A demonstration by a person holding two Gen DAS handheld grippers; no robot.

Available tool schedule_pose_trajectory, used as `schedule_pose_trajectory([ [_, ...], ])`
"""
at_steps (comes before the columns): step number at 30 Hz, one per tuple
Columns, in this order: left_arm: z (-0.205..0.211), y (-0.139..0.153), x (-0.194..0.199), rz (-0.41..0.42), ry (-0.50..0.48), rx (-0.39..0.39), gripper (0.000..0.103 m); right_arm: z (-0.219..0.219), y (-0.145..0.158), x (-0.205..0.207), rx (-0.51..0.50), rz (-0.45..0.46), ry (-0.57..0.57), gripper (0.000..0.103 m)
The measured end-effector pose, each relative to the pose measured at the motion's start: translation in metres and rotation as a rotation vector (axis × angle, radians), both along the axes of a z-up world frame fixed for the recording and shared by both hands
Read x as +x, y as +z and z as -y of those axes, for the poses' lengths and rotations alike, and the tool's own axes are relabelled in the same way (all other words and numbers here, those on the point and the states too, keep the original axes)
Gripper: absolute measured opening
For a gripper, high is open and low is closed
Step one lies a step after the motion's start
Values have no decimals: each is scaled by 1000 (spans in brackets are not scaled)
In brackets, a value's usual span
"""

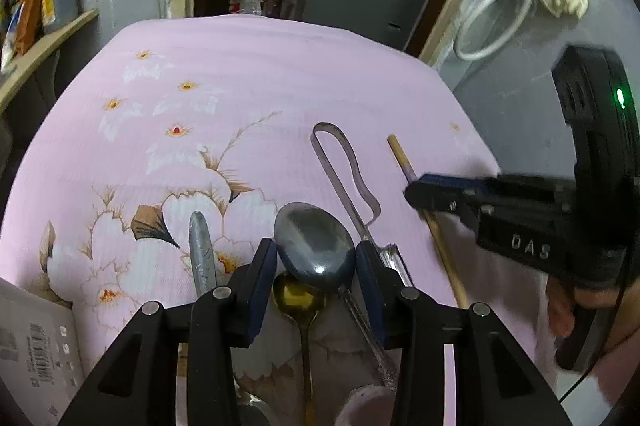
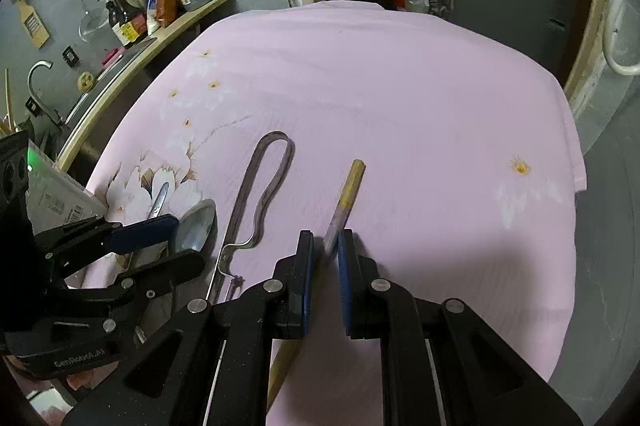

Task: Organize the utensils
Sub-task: 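Grasp a metal spoon with the left tool while the right tool grasps the wooden chopstick, then lift the spoon and chopstick with both tools and carry them over the white holder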

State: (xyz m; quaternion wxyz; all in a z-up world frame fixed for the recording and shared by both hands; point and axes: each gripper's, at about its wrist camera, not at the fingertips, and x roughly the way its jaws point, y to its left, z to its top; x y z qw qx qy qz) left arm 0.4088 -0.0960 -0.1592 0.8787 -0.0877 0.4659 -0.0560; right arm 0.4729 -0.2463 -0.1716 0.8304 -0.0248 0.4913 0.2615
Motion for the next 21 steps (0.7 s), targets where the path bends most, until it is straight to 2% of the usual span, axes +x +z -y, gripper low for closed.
schedule_pose_trajectory([
  [5,12,1,-2,-24,-24,68,39,-8,4,4,-43,-13,19,12],
  [9,21,2,-4,-19,-36,128,36,-14,5,4,-58,-32,-10,11],
  [12,17,4,-3,-30,-26,95,35,-11,4,2,-29,-48,-32,9],
  [15,9,5,-3,-36,-7,21,32,6,1,-3,80,-98,-79,8],
  [18,1,5,-8,-42,10,-44,29,18,2,-13,133,-92,-117,8],
  [19,0,5,-10,-41,9,-54,16,20,3,-15,143,-85,-122,8],
  [21,0,6,-13,-34,1,-54,13,25,8,-23,165,-74,-139,8],
])
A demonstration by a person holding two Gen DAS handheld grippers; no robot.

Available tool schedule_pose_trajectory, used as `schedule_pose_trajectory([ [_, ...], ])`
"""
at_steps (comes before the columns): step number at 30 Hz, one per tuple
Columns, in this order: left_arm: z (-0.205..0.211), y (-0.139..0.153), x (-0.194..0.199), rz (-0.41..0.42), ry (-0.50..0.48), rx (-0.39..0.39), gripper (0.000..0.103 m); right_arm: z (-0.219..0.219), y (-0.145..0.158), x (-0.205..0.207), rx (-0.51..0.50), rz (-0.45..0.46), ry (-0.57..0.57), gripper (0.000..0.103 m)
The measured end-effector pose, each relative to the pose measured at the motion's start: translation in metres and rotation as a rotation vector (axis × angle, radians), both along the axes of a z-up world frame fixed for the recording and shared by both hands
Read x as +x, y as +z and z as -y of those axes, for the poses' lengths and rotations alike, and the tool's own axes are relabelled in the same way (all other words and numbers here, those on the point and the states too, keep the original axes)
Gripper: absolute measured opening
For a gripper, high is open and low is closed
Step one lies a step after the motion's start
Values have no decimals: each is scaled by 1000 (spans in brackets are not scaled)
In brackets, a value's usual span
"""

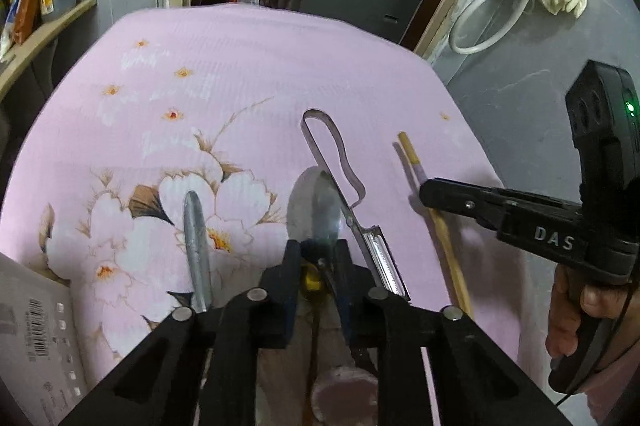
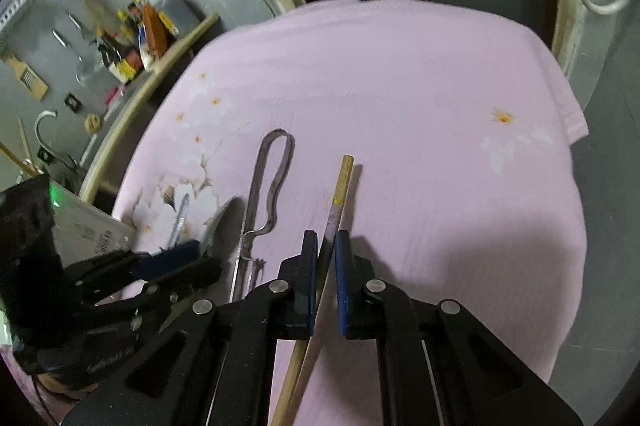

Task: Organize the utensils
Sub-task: 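Lift the spoon and chopstick with both tools and carry them over the white holder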

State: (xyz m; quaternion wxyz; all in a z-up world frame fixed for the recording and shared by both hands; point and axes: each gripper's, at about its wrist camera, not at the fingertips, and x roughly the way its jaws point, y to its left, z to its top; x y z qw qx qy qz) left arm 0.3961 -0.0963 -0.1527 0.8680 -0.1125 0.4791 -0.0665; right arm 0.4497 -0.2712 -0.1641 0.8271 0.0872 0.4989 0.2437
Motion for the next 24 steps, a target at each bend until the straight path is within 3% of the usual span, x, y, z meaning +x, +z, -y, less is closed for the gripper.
schedule_pose_trajectory([
  [5,0,0,0,-20,-12,5,10,5,-5,-8,11,-18,-19,8],
  [11,-17,-4,3,-58,30,-71,8,13,-11,-17,54,-35,-62,7],
  [24,-22,50,-36,130,-25,-170,3,25,63,-74,87,201,-125,6],
])
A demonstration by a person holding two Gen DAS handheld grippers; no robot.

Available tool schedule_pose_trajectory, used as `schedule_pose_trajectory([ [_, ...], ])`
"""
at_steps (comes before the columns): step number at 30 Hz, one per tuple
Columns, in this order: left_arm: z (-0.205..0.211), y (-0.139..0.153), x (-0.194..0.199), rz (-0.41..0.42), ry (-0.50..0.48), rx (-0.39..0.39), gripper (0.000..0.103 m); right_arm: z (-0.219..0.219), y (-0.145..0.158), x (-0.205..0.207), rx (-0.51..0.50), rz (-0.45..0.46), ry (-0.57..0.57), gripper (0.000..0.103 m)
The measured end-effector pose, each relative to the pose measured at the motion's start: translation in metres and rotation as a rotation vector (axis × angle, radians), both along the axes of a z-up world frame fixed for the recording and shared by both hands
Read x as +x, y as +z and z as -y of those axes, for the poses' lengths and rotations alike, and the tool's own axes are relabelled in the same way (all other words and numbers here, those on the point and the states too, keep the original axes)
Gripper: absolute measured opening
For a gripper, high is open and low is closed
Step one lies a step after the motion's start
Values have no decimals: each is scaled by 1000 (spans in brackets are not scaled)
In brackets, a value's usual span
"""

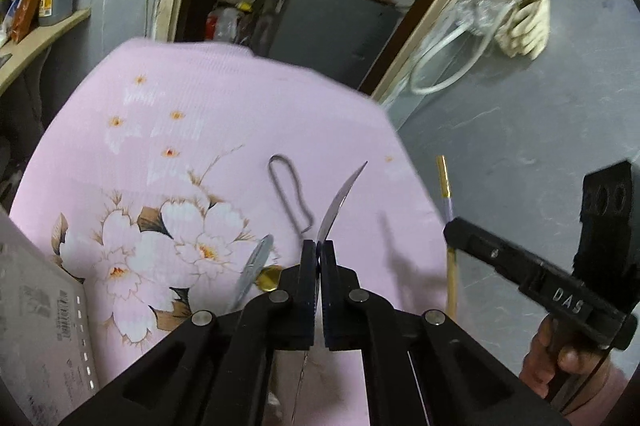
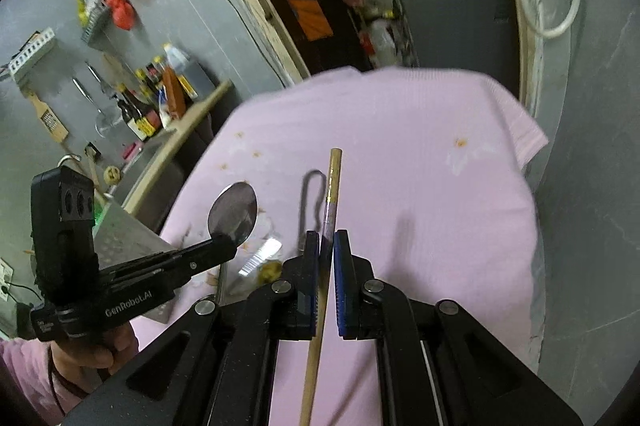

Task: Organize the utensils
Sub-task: 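Lift the spoon and chopstick with both tools and carry them over the white holder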

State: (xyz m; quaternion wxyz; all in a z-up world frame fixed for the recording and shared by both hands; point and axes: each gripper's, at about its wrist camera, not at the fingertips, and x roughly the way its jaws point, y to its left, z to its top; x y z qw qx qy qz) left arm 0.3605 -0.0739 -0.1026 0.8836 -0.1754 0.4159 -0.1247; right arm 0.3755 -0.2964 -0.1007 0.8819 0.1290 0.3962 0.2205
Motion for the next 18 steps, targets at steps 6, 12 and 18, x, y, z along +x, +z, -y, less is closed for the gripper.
schedule_pose_trajectory([
  [6,-13,16,-15,40,-10,-69,3,4,23,-20,-13,44,-22,6],
  [12,-20,42,-27,86,-8,-130,3,-2,58,-43,29,141,-49,6],
  [18,-34,76,-43,158,-14,-151,3,-21,97,-60,37,262,-51,6],
])
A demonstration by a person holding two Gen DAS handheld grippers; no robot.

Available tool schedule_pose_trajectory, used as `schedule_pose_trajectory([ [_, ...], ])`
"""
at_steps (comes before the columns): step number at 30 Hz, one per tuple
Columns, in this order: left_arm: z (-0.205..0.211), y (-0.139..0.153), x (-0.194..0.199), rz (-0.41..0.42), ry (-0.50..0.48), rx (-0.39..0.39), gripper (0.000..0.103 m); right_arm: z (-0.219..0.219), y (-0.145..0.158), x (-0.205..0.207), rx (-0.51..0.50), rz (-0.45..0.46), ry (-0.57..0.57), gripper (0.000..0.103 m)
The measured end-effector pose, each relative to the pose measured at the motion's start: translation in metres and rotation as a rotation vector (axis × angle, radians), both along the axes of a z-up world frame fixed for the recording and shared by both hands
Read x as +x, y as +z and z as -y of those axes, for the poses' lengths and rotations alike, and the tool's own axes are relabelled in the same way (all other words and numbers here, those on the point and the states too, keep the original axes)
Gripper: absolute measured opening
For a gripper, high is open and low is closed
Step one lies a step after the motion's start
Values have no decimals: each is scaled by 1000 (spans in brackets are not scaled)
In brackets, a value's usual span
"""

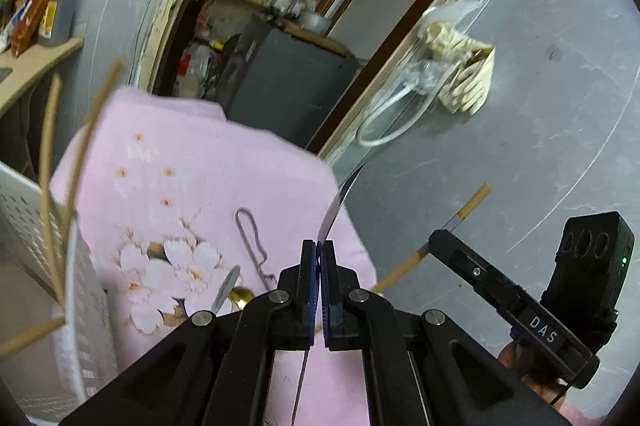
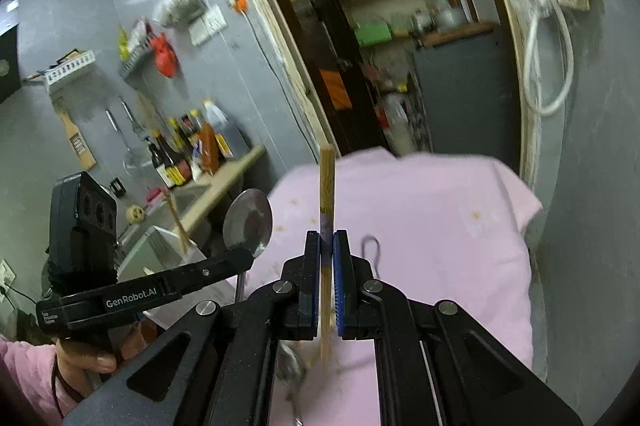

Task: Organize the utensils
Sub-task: 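Lift the spoon and chopstick with both tools and carry them over the white holder, then lower both held utensils into the white holder and open both tools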

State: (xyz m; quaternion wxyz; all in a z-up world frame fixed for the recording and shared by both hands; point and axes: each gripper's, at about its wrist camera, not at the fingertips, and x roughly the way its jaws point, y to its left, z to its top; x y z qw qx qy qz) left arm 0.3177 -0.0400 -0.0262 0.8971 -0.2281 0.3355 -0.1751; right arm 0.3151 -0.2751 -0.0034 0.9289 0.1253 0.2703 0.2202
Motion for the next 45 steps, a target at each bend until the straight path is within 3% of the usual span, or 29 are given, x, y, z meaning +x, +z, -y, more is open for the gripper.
schedule_pose_trajectory([
  [6,-24,38,-10,81,36,-21,3,-28,47,-10,-36,99,20,6],
  [14,-81,91,-23,197,155,-15,3,-68,113,-22,-14,203,85,6],
  [20,-124,106,-38,263,273,18,3,-103,144,-31,38,253,175,6],
  [28,-154,80,-51,290,386,31,3,-151,126,-28,10,214,269,6],
  [37,-160,42,-58,309,431,46,3,-180,69,-20,-67,88,307,6],
  [45,-160,23,-62,306,462,55,3,-191,41,-17,-119,29,319,6],
])
